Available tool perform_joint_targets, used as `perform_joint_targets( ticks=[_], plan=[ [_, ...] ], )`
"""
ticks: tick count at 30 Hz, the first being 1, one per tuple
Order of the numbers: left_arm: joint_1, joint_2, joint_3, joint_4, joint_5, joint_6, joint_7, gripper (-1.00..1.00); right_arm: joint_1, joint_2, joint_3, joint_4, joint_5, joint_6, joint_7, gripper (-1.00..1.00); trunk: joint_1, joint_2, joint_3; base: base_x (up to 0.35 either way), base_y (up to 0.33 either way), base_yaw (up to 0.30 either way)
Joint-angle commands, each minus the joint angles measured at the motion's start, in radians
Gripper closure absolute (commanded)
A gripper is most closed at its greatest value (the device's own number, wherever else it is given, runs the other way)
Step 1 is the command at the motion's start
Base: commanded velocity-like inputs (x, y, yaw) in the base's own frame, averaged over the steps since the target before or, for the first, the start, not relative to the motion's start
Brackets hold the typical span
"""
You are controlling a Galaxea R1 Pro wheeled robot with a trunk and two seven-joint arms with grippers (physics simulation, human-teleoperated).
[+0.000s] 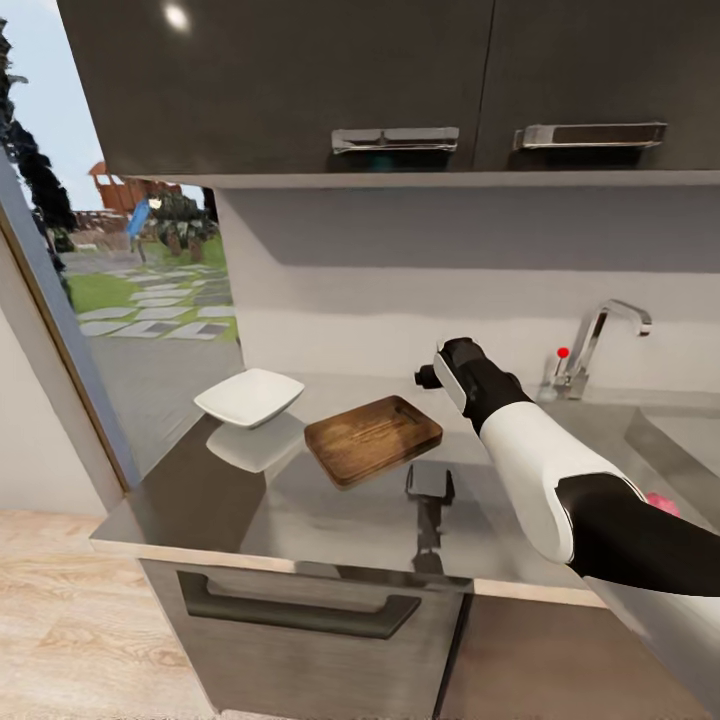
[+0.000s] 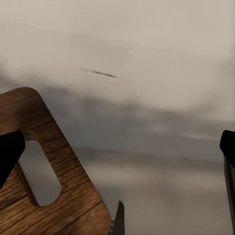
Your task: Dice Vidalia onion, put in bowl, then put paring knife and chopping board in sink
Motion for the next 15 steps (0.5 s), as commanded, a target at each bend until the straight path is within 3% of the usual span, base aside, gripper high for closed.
perform_joint_targets(
  ticks=[1, 15],
  plan=[
    [0.000, 0.000, 0.000, -0.001, 0.003, -0.001, -0.001, -1.00, -0.001, 0.000, 0.005, 0.000, 0.000, 0.006, -0.003, -1.00, 0.000, -0.001, -0.003, 0.000, 0.000, 0.000],
    [0.001, 0.000, 0.000, -0.001, 0.003, -0.001, -0.001, -1.00, 0.000, 0.000, 0.006, 0.001, 0.000, 0.005, -0.003, -1.00, 0.000, -0.001, -0.025, 0.000, 0.000, 0.000]
  ],
)
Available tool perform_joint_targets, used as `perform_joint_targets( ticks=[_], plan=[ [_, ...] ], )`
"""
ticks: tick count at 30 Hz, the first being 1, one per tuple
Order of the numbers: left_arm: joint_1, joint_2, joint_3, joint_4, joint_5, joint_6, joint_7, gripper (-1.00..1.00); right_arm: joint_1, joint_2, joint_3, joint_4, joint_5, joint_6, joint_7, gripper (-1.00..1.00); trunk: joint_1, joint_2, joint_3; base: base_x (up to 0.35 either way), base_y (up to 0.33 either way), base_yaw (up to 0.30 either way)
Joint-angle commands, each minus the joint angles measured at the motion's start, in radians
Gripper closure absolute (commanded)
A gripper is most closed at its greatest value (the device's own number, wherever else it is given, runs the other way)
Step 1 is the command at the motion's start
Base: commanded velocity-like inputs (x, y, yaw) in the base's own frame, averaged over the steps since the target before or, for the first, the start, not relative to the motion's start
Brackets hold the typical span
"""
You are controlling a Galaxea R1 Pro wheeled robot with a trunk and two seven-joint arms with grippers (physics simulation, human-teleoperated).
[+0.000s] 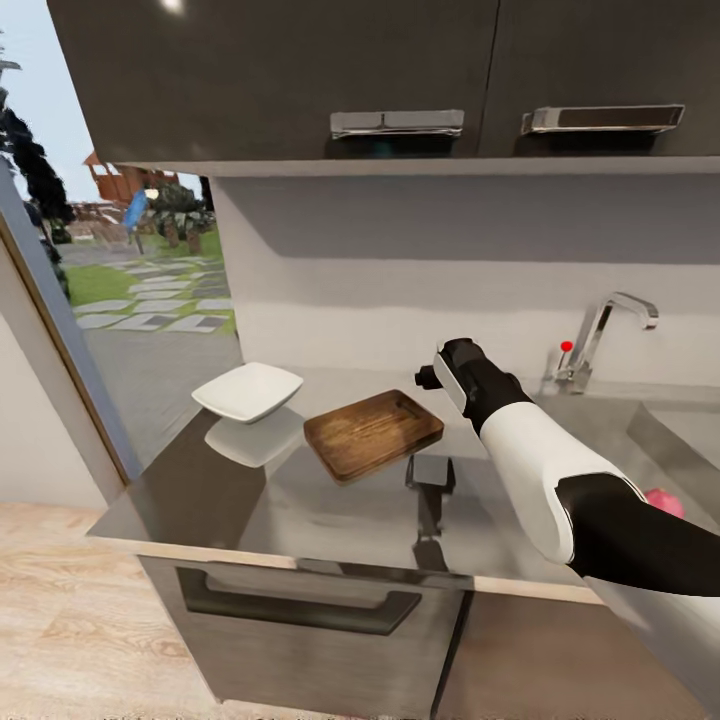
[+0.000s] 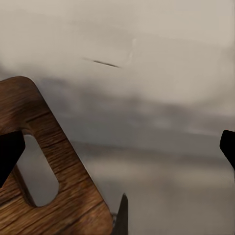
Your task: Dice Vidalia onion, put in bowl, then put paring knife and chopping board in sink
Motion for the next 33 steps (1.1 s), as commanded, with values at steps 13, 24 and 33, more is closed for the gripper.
perform_joint_targets(
  ticks=[13, 24, 33],
  plan=[
    [0.000, 0.000, 0.000, -0.001, 0.003, -0.003, -0.001, -1.00, -0.001, 0.000, 0.006, 0.008, 0.000, 0.006, -0.003, -1.00, 0.000, -0.001, -0.010, 0.033, 0.015, 0.000],
    [0.000, 0.000, 0.000, -0.001, 0.003, -0.003, -0.001, -1.00, -0.001, 0.001, 0.008, 0.021, 0.000, 0.006, -0.002, -1.00, 0.000, -0.001, -0.011, 0.000, 0.000, 0.000],
    [0.000, 0.000, 0.000, 0.000, 0.005, -0.002, 0.000, -1.00, -0.001, 0.000, 0.007, 0.034, 0.002, 0.006, -0.002, -1.00, 0.000, -0.001, -0.023, 0.000, 0.000, 0.000]
  ],
)
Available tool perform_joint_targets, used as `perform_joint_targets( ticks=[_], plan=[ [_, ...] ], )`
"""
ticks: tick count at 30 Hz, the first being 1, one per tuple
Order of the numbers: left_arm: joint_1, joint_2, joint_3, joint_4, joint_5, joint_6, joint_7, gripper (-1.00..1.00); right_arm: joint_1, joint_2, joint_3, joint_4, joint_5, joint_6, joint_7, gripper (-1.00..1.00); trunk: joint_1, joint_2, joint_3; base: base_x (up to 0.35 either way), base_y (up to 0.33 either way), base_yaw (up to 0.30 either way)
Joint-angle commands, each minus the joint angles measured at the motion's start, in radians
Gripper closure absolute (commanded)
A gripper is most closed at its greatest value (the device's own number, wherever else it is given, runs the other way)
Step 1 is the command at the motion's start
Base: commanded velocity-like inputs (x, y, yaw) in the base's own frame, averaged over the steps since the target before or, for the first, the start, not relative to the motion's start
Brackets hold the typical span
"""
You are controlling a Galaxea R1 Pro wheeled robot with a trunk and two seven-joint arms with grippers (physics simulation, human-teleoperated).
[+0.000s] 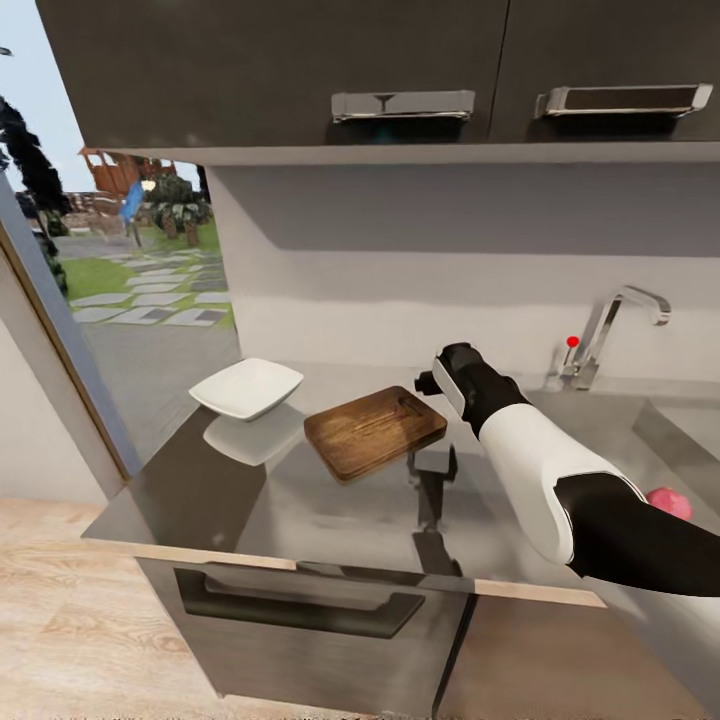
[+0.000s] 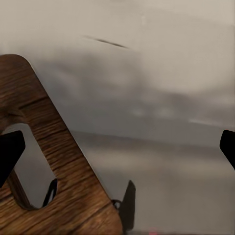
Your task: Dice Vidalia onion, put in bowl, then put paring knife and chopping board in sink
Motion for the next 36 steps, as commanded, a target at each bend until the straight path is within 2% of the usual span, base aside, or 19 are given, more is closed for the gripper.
perform_joint_targets(
  ticks=[1, 36],
  plan=[
    [0.000, 0.000, 0.000, -0.001, 0.004, -0.002, -0.001, -1.00, -0.001, 0.000, 0.005, -0.001, 0.000, 0.006, -0.003, -1.00, 0.000, 0.000, -0.002, 0.000, 0.000, 0.000],
    [0.000, 0.000, 0.000, 0.005, 0.002, -0.003, -0.001, -1.00, -0.001, 0.016, 0.018, 0.000, 0.002, 0.008, -0.003, -1.00, 0.000, 0.000, -0.058, 0.000, 0.000, 0.000]
  ],
)
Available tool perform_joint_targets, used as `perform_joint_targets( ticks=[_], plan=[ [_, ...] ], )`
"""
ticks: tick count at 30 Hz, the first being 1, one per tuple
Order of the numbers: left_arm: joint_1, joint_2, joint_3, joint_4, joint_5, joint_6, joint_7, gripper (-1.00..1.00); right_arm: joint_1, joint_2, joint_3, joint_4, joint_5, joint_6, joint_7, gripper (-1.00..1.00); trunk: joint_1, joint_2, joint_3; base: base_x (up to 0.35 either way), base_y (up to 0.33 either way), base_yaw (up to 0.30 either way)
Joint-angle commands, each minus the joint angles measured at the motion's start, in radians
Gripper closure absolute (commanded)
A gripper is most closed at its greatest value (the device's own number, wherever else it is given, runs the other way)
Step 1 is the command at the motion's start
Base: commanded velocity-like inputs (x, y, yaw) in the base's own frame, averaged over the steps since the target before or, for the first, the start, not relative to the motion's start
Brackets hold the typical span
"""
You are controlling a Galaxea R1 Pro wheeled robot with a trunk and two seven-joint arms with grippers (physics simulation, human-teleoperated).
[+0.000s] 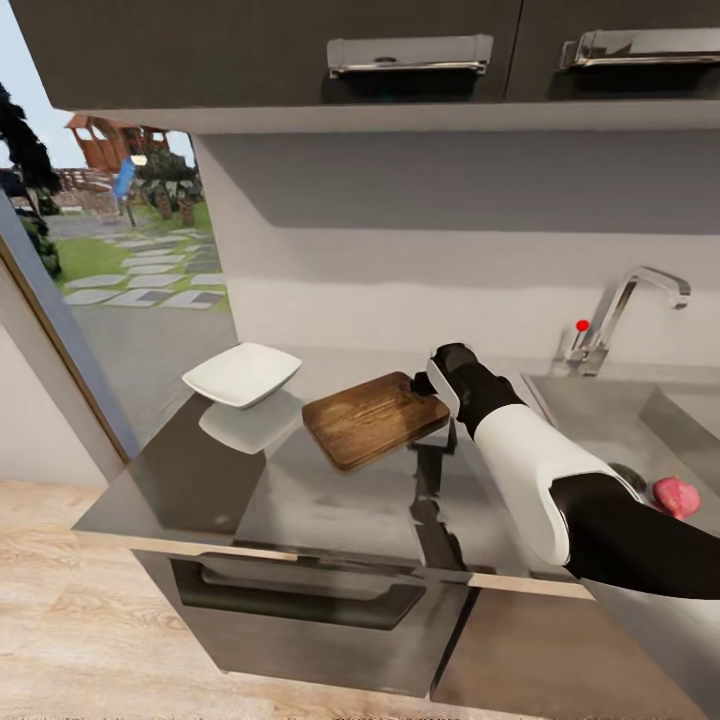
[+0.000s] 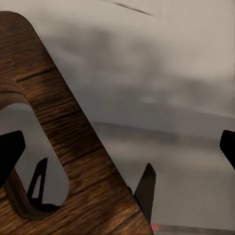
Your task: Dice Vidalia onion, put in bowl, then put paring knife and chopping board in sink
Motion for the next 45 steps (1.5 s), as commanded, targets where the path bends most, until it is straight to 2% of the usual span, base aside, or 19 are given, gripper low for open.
perform_joint_targets(
  ticks=[1, 16, 35, 36, 45],
  plan=[
    [0.000, 0.000, 0.000, -0.001, 0.003, -0.002, -0.001, -1.00, -0.001, 0.000, 0.005, -0.001, 0.000, 0.006, -0.002, -1.00, 0.000, 0.000, -0.002, 0.000, 0.000, 0.000],
    [0.000, 0.000, 0.000, -0.001, 0.003, -0.002, 0.000, -1.00, 0.000, 0.000, 0.005, 0.007, -0.001, 0.006, -0.002, -1.00, 0.000, 0.000, -0.025, 0.000, 0.000, 0.000],
    [0.001, 0.000, 0.000, -0.001, 0.003, -0.001, -0.001, -1.00, 0.000, -0.007, 0.004, 0.017, 0.000, 0.003, -0.004, -1.00, 0.000, 0.000, -0.027, 0.000, 0.000, 0.000],
    [0.000, 0.000, -0.001, -0.001, 0.003, -0.001, -0.001, -1.00, 0.000, -0.007, 0.004, 0.018, 0.000, 0.003, -0.004, 1.00, 0.000, 0.000, -0.027, 0.000, 0.000, 0.000],
    [0.001, 0.000, -0.001, -0.001, 0.003, -0.002, 0.000, -1.00, 0.001, -0.007, 0.004, 0.029, 0.000, 0.002, -0.004, 1.00, 0.000, 0.000, -0.027, 0.000, 0.000, 0.000]
  ],
)
